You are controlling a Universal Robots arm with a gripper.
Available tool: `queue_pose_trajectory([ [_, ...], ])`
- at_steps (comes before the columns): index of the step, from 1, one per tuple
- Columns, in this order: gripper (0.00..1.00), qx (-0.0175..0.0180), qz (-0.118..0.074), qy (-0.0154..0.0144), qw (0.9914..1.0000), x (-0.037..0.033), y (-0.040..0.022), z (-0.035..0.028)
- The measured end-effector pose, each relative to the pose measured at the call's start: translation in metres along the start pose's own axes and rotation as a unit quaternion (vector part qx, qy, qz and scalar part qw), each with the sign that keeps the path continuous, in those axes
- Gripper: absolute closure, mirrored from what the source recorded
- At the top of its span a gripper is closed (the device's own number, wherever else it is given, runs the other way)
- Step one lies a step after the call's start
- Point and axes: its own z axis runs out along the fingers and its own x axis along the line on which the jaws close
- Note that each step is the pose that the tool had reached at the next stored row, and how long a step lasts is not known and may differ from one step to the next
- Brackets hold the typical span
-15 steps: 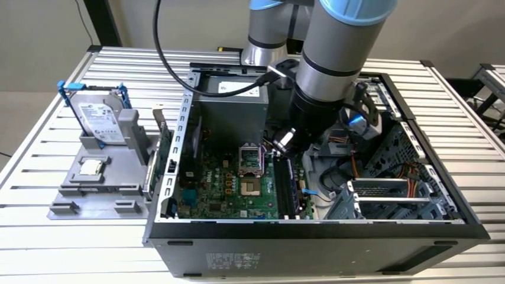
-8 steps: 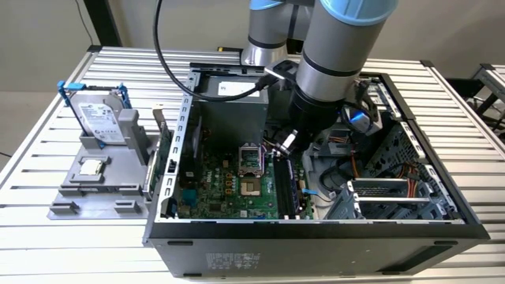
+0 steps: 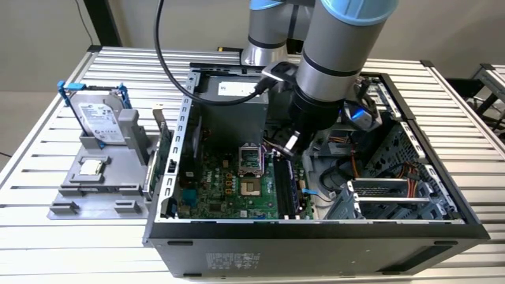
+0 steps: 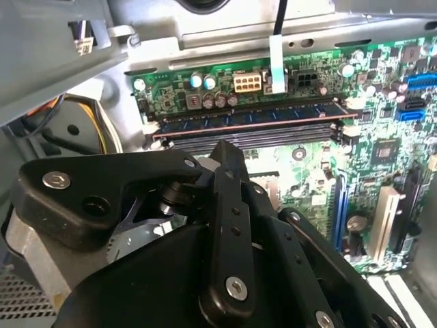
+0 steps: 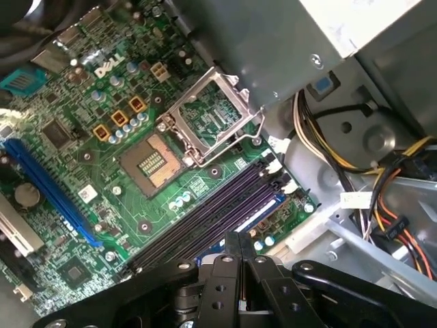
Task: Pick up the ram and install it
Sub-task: 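Press down the ram until it locks into place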
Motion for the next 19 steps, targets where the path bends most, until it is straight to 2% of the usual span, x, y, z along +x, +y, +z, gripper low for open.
queue_pose_trajectory([
  [4, 1.0, -0.0006, -0.023, 0.0008, 0.99973, 0.0, 0.0, 0.0],
  [8, 1.0, -0.0014, -0.054, 0.0018, 0.99851, 0.0, 0.0, 0.0001],
  [10, 1.0, -0.0018, -0.071, 0.0024, 0.99747, 0.0, 0.0, 0.0001],
  [14, 1.0, -0.0026, -0.104, 0.0037, 0.99459, -0.0001, 0.0001, 0.0001],
  [19, 1.0, -0.003, -0.13, 0.005, 0.99156, -0.0001, 0.0001, 0.0001],
])
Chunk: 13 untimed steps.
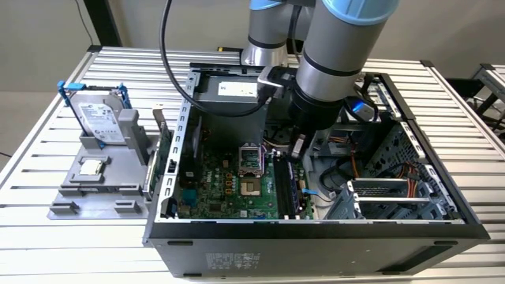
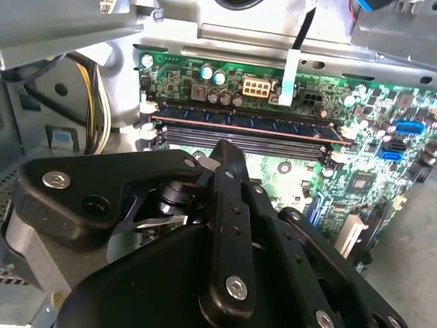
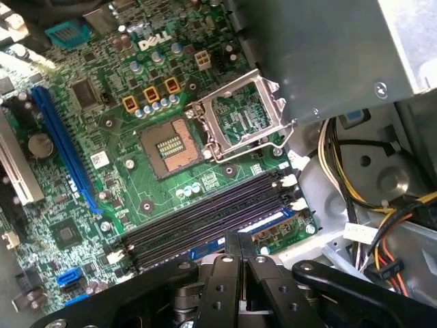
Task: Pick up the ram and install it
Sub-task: 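Press down the ram until it locks into place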
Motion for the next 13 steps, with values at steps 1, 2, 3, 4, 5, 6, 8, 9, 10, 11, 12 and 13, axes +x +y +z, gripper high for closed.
queue_pose_trajectory([
  [1, 1.0, -0.0001, -0.006, 0.0003, 0.99998, -0.0002, 0.0, 0.0],
  [2, 1.0, -0.0001, -0.012, 0.0007, 0.99993, -0.0004, 0.0001, 0.0001],
  [3, 1.0, -0.0002, -0.017, 0.001, 0.99985, -0.0006, 0.0002, 0.0002],
  [4, 1.0, -0.0003, -0.022, 0.0013, 0.99975, -0.0006, 0.0002, 0.0003],
  [5, 1.0, -0.0004, -0.027, 0.0015, 0.99963, -0.0006, 0.0003, 0.0004],
  [6, 1.0, -0.0005, -0.032, 0.0017, 0.99948, -0.0007, 0.0004, 0.0006],
  [8, 1.0, -0.0007, -0.043, 0.0021, 0.99909, -0.0008, 0.0007, 0.0014],
  [9, 1.0, -0.0009, -0.049, 0.0024, 0.99877, -0.0009, 0.0008, 0.0016],
  [10, 1.0, -0.0011, -0.056, 0.0026, 0.99842, -0.0011, 0.0009, 0.0019],
  [11, 1.0, -0.0013, -0.063, 0.0028, 0.99799, -0.0012, 0.001, 0.0021],
  [12, 1.0, -0.0014, -0.071, 0.003, 0.99749, -0.0013, 0.0011, 0.0023],
  [13, 1.0, -0.0016, -0.079, 0.0033, 0.99687, -0.0014, 0.0011, 0.0024],
])
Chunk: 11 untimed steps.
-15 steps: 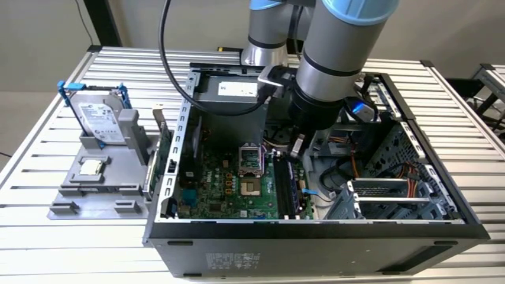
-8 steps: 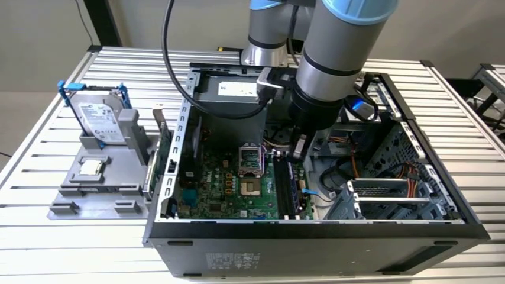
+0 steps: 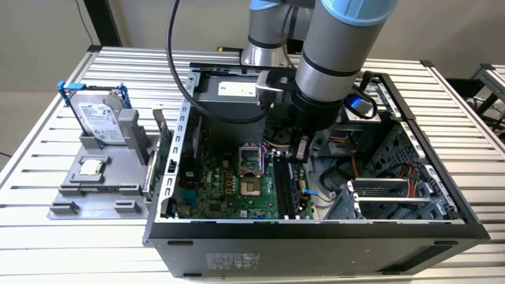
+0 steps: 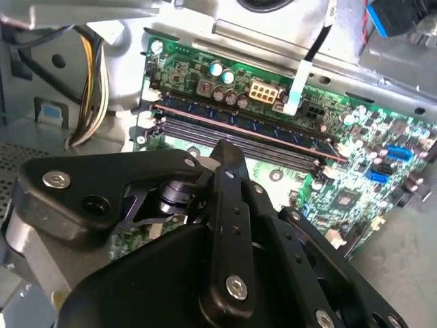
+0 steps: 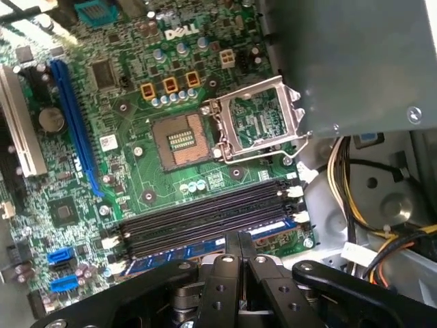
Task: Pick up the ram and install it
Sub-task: 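Press down the ram until it locks into place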
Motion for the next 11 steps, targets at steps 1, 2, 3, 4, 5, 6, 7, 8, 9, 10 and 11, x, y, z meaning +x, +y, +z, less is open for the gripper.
queue_pose_trajectory([
  [1, 1.0, -0.0002, -0.009, 0.0003, 0.99996, -0.0001, 0.0, 0.0001],
  [2, 1.0, -0.0004, -0.018, 0.0007, 0.99984, -0.0001, 0.0, 0.0002],
  [3, 1.0, -0.0006, -0.027, 0.0011, 0.99964, 0.0, 0.0001, 0.0002],
  [4, 1.0, -0.0009, -0.036, 0.0014, 0.99935, -0.0001, 0.0001, 0.0002],
  [5, 1.0, -0.001, -0.045, 0.0016, 0.99898, -0.0001, 0.0, 0.0003],
  [6, 1.0, -0.001, -0.054, 0.0019, 0.99854, -0.0001, 0.0, 0.0003],
  [7, 1.0, -0.0008, -0.063, 0.002, 0.99799, -0.0001, 0.0, 0.0003],
  [8, 1.0, -0.0001, -0.072, 0.0021, 0.99738, -0.0001, 0.0, 0.0004],
  [9, 1.0, 0.0013, -0.081, 0.0021, 0.99667, -0.0001, 0.0, 0.0005],
  [10, 1.0, 0.0031, -0.089, 0.002, 0.99605, -0.0001, 0.0, 0.0008],
  [11, 1.0, 0.0061, -0.095, 0.0017, 0.99547, -0.0001, 0.0, 0.0009],
])
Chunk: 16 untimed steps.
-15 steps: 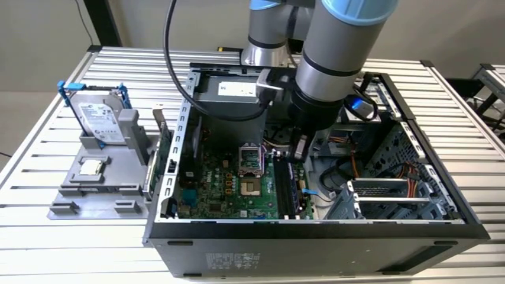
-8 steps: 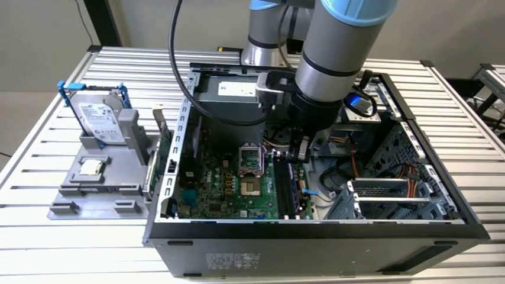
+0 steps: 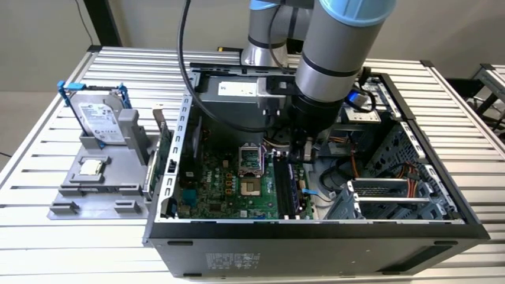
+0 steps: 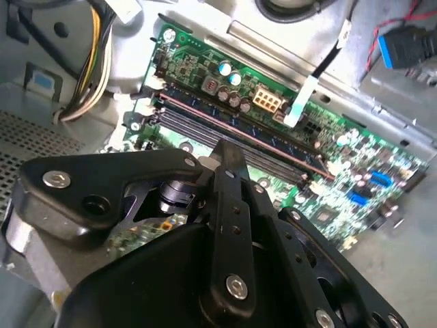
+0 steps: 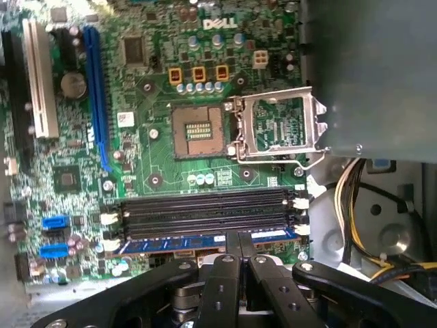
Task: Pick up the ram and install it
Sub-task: 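Press down the ram until it locks into place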
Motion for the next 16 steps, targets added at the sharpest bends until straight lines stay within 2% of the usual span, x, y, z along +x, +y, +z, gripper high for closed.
queue_pose_trajectory([
  [2, 1.0, 0.0061, -0.004, -0.0007, 0.99997, -0.0001, 0.0, 0.0013],
  [4, 1.0, 0.0082, -0.004, -0.0006, 0.99996, 0.0, -0.0003, 0.0036],
  [10, 1.0, 0.0082, -0.004, -0.0005, 0.99996, 0.003, -0.0067, 0.0072],
  [12, 1.0, 0.0078, -0.003, -0.0002, 0.99996, 0.0045, -0.0071, 0.0078],
  [14, 1.0, 0.0043, -0.002, 0.0005, 0.99999, 0.0055, -0.0076, 0.0082],
  [16, 1.0, 0.0034, -0.001, 0.0006, 0.99999, 0.0084, -0.0079, 0.0103],
])
